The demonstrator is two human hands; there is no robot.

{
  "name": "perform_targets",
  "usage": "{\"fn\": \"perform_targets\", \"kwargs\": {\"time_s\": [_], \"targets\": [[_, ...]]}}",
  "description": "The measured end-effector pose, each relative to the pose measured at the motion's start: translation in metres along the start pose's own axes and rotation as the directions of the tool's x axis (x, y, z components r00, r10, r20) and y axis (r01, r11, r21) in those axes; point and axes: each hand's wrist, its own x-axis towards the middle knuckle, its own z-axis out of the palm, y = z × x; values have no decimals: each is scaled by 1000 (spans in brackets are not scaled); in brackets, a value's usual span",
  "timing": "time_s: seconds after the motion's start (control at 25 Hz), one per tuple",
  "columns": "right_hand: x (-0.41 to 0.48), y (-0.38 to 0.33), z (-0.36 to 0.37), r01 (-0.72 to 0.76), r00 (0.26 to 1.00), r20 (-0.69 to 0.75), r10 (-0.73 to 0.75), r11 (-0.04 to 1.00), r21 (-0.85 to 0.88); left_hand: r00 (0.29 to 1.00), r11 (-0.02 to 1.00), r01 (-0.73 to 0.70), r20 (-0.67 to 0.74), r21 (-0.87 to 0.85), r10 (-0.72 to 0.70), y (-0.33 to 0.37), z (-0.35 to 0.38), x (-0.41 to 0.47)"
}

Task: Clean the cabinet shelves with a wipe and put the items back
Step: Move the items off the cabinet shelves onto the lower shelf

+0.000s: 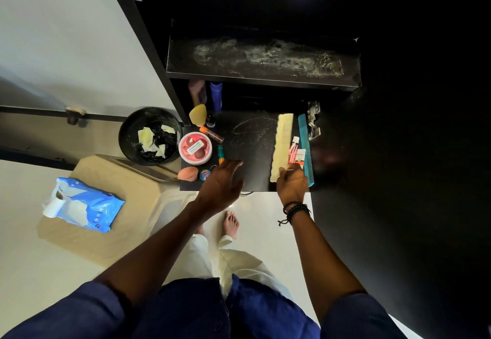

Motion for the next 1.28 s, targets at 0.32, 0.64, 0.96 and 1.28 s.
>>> {"fn": "perform_targets", "kwargs": {"time_s": [0.32, 0.64, 0.96, 1.28], "targets": [[-28, -37, 58, -235, 892, 442, 94, 932, 277, 980, 978, 196, 57, -78, -192, -16, 3, -1], [-35, -41, 82, -52, 876, 483, -4, 993, 102, 972, 974, 226, 66, -5, -225, -34, 4, -6], [-9, -33, 16, -34, 999, -31, 32, 997, -73, 985, 990, 140, 99, 9, -140, -34, 3, -5], [9, -23, -10, -139, 990, -18, 141, 932, -335, 989, 996, 90, 122, -18, -87, -27, 12, -8]]}}
